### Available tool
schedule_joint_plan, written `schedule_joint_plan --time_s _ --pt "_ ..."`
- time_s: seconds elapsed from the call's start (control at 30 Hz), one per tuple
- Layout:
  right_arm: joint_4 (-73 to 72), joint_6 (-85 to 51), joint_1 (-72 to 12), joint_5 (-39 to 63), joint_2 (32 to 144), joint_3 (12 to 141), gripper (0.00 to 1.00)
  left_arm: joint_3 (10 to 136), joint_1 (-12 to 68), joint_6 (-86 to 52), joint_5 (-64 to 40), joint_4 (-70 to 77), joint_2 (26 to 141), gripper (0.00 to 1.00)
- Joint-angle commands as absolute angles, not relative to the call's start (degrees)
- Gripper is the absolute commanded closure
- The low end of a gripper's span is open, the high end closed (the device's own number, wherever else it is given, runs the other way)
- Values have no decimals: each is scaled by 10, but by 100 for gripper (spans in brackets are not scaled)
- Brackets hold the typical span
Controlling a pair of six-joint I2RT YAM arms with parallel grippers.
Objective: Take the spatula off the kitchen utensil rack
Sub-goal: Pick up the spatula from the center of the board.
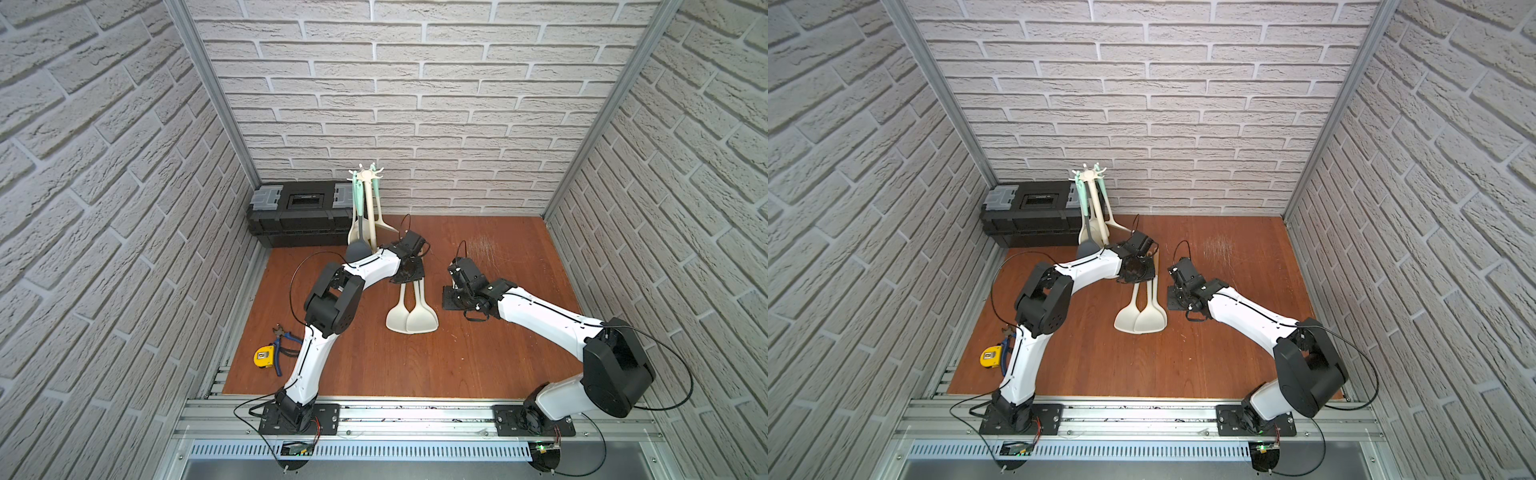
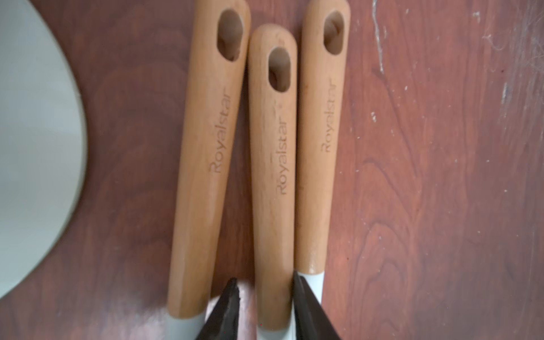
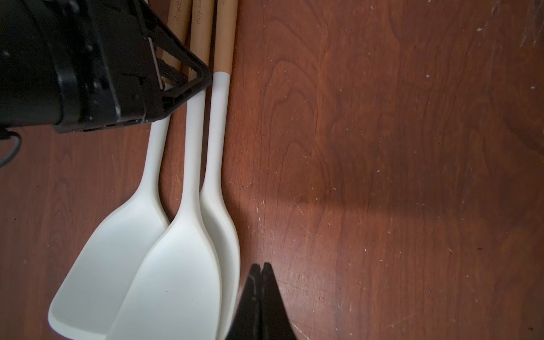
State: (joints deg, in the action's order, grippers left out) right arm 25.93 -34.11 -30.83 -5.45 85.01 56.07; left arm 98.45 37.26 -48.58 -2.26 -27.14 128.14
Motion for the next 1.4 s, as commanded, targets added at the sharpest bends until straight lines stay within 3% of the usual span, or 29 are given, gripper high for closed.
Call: schedule_joint_plan --time_s 0.0,0.43,0.87,1.07,1.23,1.37 --pt "244 -343 -304 -50 856 572 97 1008 374 -489 -23 -265 1296 69" --pt "257 -327 -299 -42 854 576 97 1034 377 -493 -13 -286 1316 76" --pt "256 -320 -287 -24 858 581 97 1034 377 -496 0 -301 1327 69" --pt "253 -315 -282 -20 857 576 97 1030 376 -492 7 -301 1311 85" --pt "247 -315 -277 -6 857 577 97 1028 377 -493 5 -300 1291 89" --pt "246 -318 -276 9 851 578 97 1028 378 -497 -2 -297 1266 100"
